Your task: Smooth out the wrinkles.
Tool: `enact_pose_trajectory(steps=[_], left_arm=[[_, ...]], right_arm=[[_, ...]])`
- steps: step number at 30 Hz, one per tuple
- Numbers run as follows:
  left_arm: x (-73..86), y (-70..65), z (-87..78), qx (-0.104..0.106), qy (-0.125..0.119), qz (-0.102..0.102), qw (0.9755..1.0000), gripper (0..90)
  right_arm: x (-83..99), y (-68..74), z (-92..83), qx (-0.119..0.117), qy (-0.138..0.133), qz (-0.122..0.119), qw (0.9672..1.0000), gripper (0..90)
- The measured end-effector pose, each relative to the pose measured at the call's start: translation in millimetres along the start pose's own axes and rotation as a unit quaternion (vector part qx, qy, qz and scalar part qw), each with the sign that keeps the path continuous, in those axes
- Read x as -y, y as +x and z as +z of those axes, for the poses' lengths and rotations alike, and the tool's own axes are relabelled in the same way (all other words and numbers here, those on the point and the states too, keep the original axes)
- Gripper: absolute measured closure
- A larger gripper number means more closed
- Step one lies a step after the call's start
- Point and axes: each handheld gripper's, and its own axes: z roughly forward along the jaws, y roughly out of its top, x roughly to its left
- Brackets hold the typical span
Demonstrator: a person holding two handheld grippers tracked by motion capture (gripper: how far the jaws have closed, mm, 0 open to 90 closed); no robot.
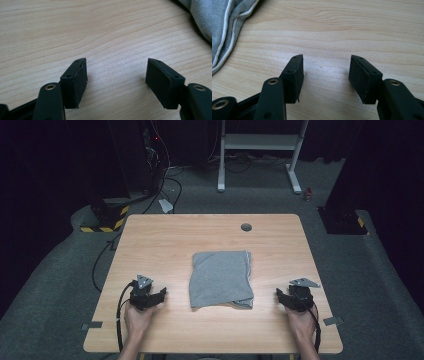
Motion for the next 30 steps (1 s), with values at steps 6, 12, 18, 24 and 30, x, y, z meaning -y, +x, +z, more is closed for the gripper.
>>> enact_pose_trajectory(steps=[6,12,18,24,30], left_arm=[[0.7,-0.6,0.1,0.0,-0.002,0.001,1.0,31.5],[0.8,-0.4,0.1,-0.002,-0.001,0.001,1.0,30.3],[0.9,-0.8,0.3,-0.001,-0.001,0.0,1.0,29.4],[0.9,-1.0,0.4,0.0,-0.001,0.0,1.0,28.6],[0.9,-1.2,0.4,0.001,-0.001,0.002,1.0,27.7]], right_arm=[[3.9,-0.1,0.9,0.011,-0.015,-0.003,0.9998,42.7],[4.8,-0.5,0.2,0.009,-0.012,-0.002,0.9999,38.0],[5.3,-0.8,0.1,0.01,-0.012,-0.002,0.9999,37.0],[5.2,-0.8,0.1,0.009,-0.012,-0.003,0.9999,36.4],[5.2,-0.4,0.0,0.009,-0.011,-0.001,0.9999,35.9]])
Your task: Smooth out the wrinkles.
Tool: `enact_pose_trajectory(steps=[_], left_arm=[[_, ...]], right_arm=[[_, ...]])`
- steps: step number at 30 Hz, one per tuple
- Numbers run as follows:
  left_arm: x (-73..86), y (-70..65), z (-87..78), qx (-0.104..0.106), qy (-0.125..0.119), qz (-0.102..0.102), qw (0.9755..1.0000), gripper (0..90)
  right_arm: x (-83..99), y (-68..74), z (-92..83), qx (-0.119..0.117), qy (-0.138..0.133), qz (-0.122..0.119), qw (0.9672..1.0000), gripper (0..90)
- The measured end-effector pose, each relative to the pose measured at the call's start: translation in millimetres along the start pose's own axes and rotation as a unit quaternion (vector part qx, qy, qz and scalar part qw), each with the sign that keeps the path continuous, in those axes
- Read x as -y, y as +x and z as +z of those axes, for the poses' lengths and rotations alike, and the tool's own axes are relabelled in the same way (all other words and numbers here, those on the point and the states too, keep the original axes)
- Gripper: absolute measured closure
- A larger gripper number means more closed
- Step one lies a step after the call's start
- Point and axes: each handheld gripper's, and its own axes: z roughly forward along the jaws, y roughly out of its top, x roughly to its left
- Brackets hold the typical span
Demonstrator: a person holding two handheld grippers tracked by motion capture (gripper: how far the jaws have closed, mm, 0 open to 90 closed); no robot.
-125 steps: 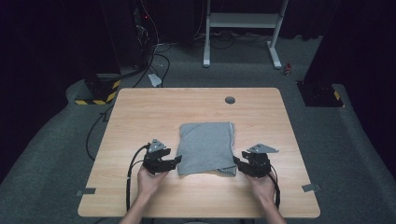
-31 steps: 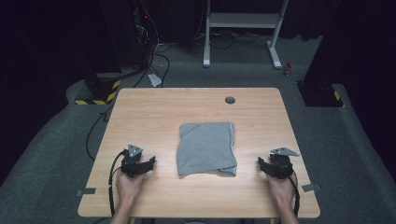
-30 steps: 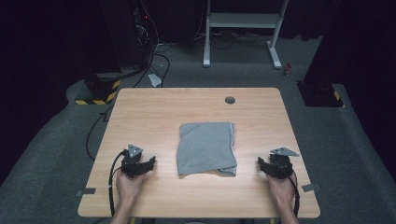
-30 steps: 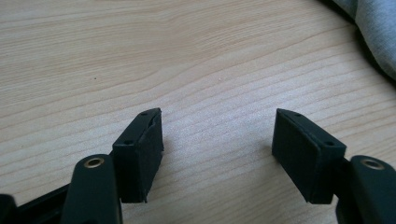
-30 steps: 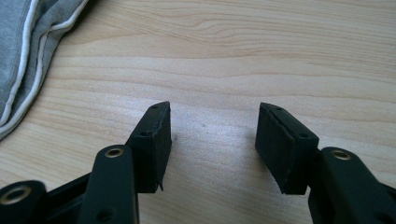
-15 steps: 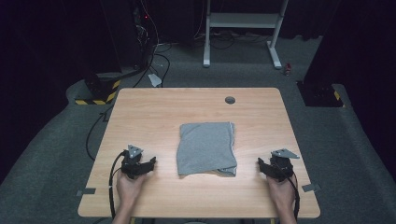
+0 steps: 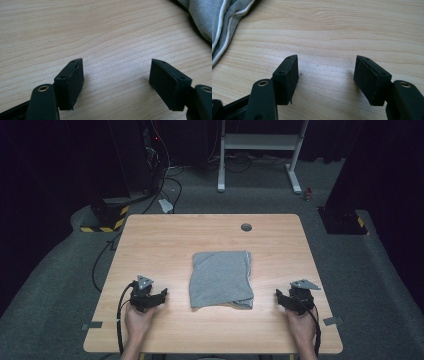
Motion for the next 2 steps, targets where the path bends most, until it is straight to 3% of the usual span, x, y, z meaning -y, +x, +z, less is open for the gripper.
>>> enact_pose_trajectory(steps=[2], left_arm=[[0.0,-0.1,0.0,0.001,0.0,0.0,1.0,27.6]], right_arm=[[0.0,0.0,0.0,0.0,0.0,0.0,1.0,35.7]])
